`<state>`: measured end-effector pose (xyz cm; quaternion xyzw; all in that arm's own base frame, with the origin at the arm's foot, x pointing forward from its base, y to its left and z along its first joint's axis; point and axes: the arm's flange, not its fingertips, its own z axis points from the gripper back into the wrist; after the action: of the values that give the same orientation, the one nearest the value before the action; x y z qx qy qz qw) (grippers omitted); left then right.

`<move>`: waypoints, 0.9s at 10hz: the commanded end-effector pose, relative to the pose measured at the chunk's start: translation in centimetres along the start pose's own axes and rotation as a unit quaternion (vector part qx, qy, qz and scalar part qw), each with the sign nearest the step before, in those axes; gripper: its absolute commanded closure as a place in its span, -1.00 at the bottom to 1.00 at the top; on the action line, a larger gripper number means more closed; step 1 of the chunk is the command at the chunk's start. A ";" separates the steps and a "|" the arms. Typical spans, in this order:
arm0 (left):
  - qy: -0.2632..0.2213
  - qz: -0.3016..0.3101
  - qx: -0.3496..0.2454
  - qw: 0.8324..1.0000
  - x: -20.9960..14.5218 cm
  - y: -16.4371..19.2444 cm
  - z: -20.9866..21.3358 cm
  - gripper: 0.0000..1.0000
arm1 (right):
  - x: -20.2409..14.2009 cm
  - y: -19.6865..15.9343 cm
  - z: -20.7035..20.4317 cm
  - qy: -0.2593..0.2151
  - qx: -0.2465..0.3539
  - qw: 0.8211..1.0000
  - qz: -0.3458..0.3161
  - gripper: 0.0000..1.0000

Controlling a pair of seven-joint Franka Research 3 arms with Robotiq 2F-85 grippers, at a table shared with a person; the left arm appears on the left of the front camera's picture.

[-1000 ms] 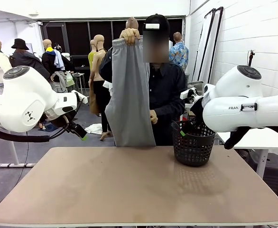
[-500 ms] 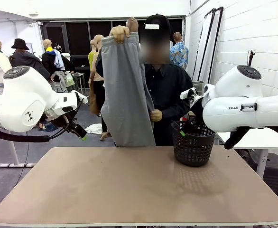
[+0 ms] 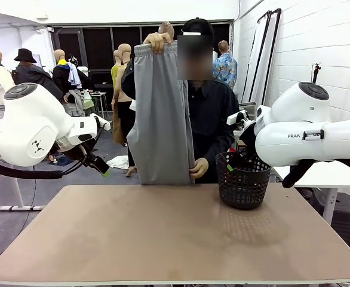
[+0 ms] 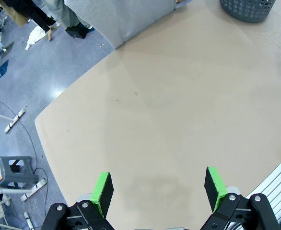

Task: Fold the training pants.
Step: Grab both ends of the Training pants handed by a person.

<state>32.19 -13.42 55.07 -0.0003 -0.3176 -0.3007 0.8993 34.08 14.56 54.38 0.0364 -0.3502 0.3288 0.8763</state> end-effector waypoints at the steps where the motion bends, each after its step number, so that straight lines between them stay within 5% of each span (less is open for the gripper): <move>1: 0.000 -0.001 -0.004 1.000 -0.1 -0.1 0.0 -1.00 | 0.0 0.1 0.0 -0.001 0.001 1.000 0.001 -1.00; 9: 0.000 -0.001 -0.004 1.000 -0.1 -0.1 0.0 -1.00 | 0.0 0.1 0.0 -0.001 0.001 1.000 0.001 -1.00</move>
<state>32.19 -13.42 55.07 -0.0003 -0.3176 -0.3007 0.8993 34.08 14.56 54.38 0.0364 -0.3502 0.3288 0.8763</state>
